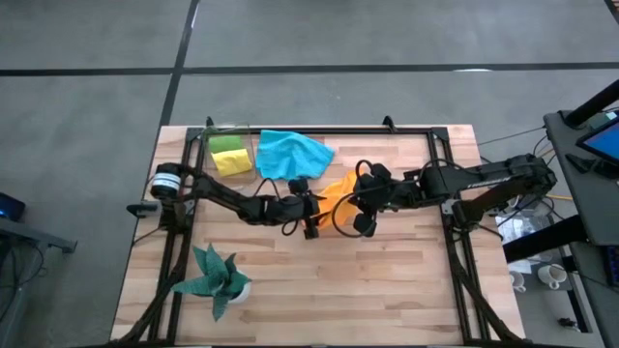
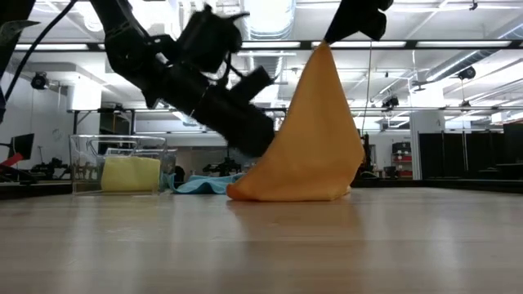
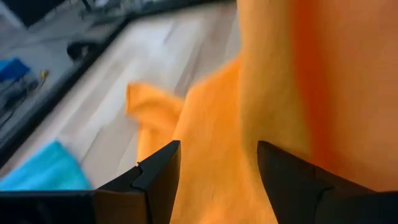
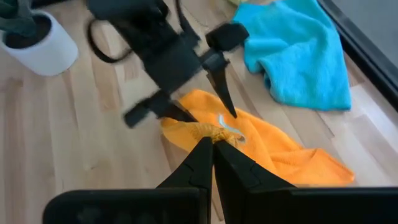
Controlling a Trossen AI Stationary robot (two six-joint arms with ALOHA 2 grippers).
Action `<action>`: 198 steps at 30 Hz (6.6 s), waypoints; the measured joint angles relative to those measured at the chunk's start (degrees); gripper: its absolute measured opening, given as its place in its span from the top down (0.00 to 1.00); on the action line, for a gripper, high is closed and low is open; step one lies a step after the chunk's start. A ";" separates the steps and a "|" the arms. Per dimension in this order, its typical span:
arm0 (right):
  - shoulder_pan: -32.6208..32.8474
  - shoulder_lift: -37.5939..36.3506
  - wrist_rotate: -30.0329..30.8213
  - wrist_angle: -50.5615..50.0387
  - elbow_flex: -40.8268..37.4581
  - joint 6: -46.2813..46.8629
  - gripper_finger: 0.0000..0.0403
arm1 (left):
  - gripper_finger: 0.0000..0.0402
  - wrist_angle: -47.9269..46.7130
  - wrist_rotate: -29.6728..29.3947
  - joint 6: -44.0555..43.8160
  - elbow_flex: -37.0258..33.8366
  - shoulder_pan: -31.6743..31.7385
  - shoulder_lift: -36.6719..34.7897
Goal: Roll microfiber towels into tight, uniform cylinder then place into a basket
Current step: Fold the orange microfiber towel
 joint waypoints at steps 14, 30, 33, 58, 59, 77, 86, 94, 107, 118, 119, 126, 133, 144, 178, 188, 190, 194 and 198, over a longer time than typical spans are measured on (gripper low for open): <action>1.57 -1.44 1.54 1.19 7.23 -6.67 0.98 | 0.65 -8.41 -7.64 -0.98 -0.16 3.11 -0.91; 8.62 -1.42 -0.26 -14.12 5.45 -3.89 0.98 | 1.00 -4.18 -1.39 1.94 -10.89 1.71 -19.18; 9.82 -1.13 -1.79 -14.65 3.07 -2.99 0.98 | 1.00 3.16 14.72 1.51 -14.52 1.60 -21.76; 13.75 1.51 -2.51 2.26 -18.06 5.39 0.98 | 0.92 -4.96 23.55 0.38 -4.39 1.23 -6.56; 13.74 1.60 -2.50 2.28 -18.23 5.39 0.98 | 0.90 -5.99 22.37 -1.48 -4.51 1.22 -7.24; 13.76 1.70 0.57 12.55 -23.68 3.01 0.98 | 0.59 -15.60 36.50 -33.99 -1.28 10.31 -6.25; 13.73 1.70 4.50 15.31 -23.98 2.10 0.98 | 0.59 -15.80 39.80 -41.59 -1.28 10.61 -5.51; 13.73 1.73 5.04 16.78 -23.98 0.10 0.98 | 0.59 -15.72 40.88 -42.02 1.06 10.68 -1.39; 13.73 1.73 5.03 17.00 -24.14 -0.26 0.98 | 0.59 -20.33 53.26 -43.43 4.87 9.41 -0.02; 13.73 1.73 5.03 17.06 -24.16 -0.26 0.98 | 0.60 -22.65 52.85 -43.41 5.58 6.66 -0.23; 13.73 1.73 5.03 17.06 -24.16 -0.26 0.98 | 0.61 -22.62 52.78 -42.98 5.59 6.46 -0.23; 13.71 1.73 5.60 17.41 -24.18 -0.28 0.98 | 0.92 -22.38 51.33 -36.37 6.51 5.30 -0.25; 13.71 1.73 6.54 18.35 -24.18 -0.49 0.98 | 1.00 -22.42 48.82 -33.68 7.09 5.14 -1.00; 13.76 0.60 14.76 14.23 -18.00 -8.20 0.98 | 1.00 -28.80 37.65 -25.08 6.32 5.14 -18.04; 2.69 -11.77 47.17 -24.12 7.73 -10.80 0.98 | 1.00 -32.36 3.58 -7.20 12.28 17.24 -43.88; -2.75 -18.95 43.44 -21.32 8.68 -16.19 0.98 | 1.00 -36.04 7.93 -5.51 18.24 18.88 -41.25; -1.45 -19.20 41.63 -21.13 8.31 -15.23 0.98 | 1.00 -36.41 8.33 -5.48 17.45 18.25 -40.47; 0.72 -17.91 40.42 -21.00 8.06 -13.39 0.98 | 1.00 -38.38 10.54 -5.57 16.81 17.02 -36.96; 1.49 -14.98 39.46 -20.36 8.03 -12.25 0.98 | 1.00 -38.95 13.78 -5.86 16.81 15.92 -31.49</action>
